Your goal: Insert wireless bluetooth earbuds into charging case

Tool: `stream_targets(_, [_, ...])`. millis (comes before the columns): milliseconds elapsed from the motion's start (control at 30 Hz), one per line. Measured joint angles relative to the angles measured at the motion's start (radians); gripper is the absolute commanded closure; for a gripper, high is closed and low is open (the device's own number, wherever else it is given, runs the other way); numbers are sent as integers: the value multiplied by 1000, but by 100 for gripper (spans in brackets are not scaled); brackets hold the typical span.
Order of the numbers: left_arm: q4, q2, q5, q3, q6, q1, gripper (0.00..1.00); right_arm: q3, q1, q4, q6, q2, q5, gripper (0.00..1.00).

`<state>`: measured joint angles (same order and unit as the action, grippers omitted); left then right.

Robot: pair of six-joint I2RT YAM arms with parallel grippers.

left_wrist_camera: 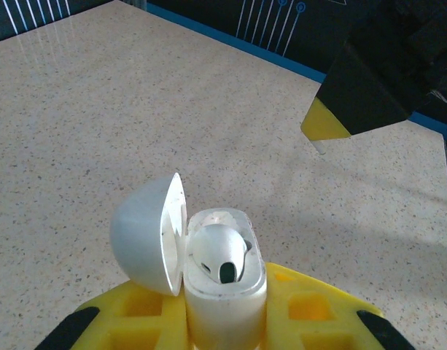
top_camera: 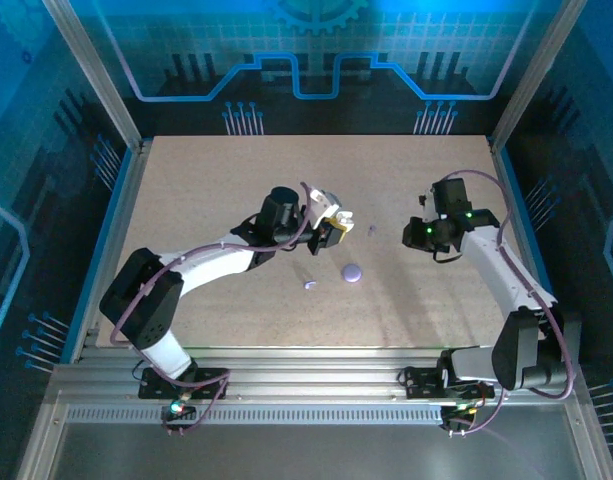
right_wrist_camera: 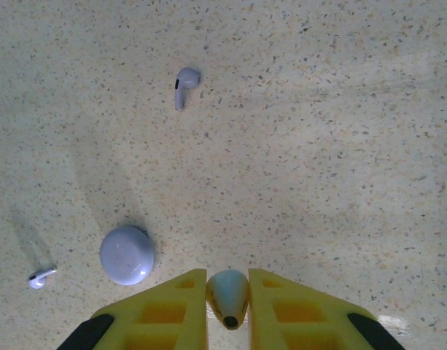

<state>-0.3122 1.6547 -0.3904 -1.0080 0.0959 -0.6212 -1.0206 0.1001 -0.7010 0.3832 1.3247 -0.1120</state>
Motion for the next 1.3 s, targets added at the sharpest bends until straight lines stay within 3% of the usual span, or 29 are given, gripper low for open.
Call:
stream_targets(700, [-66, 92, -23, -45, -26, -18, 81, 90, 14, 163, 131, -100, -113, 83])
stream_targets(1300, [-125, 93, -30, -46, -70, -32, 81, 156, 99, 422, 283, -235, -152, 81])
